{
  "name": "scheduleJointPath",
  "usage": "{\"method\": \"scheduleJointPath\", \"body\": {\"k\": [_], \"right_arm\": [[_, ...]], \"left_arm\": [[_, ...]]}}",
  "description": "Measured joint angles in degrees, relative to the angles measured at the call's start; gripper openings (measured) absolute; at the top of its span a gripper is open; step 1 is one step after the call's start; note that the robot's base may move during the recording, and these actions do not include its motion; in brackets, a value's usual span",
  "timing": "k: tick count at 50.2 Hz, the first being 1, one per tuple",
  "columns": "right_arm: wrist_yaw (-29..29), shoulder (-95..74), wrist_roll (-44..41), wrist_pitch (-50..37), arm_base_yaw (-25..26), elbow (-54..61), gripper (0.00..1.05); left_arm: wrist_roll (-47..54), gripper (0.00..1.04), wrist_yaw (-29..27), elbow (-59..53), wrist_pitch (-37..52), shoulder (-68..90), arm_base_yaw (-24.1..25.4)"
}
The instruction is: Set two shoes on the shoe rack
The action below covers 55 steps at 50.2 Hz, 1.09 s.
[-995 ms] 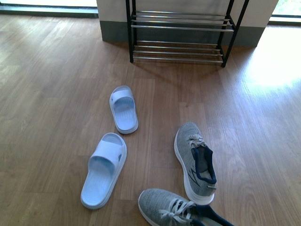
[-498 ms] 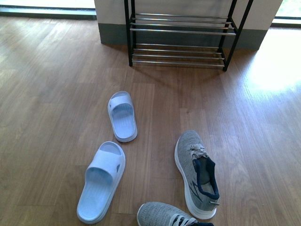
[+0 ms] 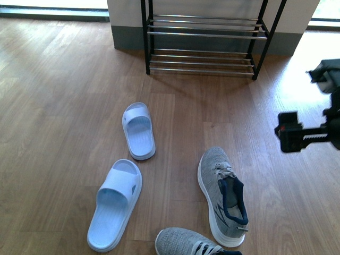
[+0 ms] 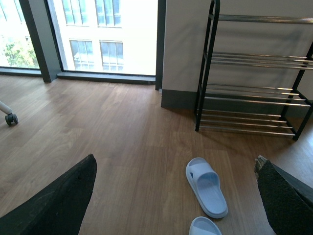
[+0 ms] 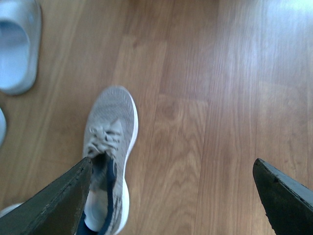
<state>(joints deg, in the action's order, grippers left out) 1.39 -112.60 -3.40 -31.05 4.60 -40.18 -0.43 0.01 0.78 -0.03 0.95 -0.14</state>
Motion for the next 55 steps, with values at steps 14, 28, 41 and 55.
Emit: {"method": "scheduleJointPath", "body": {"k": [14,28,41,55], "right_arm": [[0.44,-21.49,-8.39,0.09,-2.6,-8.81,0.95],[-5.92,-31.54,-4.22,6.45,-2.25,-17.66,0.95],[-6.62,-34.82,-1.38,7.93,-2.45,-21.97,0.95],[-5.03,-43.36,-3.58,5.9,-1.2,-28.41,0.95]], "left_arm": [[0.0,0.95,0.0,0.0,0.0,0.0,0.0],[0.0,0.95,0.0,0.0,0.0,0.0,0.0],[0.0,0.95,0.0,0.0,0.0,0.0,0.0],[0.0,0.95,0.0,0.0,0.0,0.0,0.0]]}}
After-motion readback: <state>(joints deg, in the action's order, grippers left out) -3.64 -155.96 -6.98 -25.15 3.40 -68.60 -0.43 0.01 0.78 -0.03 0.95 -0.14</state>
